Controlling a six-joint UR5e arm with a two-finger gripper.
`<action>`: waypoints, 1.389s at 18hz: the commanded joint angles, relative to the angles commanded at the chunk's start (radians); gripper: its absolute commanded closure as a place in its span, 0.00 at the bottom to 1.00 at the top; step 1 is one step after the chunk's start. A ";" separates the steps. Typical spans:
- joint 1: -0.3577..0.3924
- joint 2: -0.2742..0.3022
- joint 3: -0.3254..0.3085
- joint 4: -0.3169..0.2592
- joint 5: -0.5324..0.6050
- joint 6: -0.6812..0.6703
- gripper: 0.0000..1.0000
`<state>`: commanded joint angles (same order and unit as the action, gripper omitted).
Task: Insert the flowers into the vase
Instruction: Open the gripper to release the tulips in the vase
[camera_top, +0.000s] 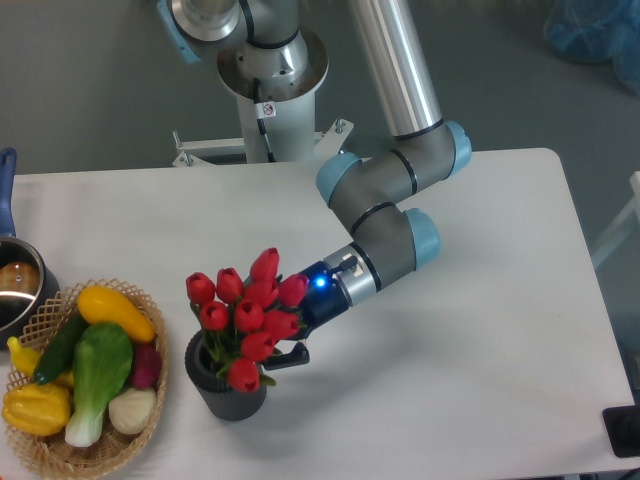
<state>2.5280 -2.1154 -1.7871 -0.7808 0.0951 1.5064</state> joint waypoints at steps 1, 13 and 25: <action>-0.002 0.000 0.000 0.000 0.002 0.000 0.47; -0.003 0.002 0.002 0.000 0.005 0.000 0.38; -0.003 0.002 0.002 0.000 0.005 0.000 0.00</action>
<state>2.5249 -2.1138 -1.7856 -0.7808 0.0997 1.5064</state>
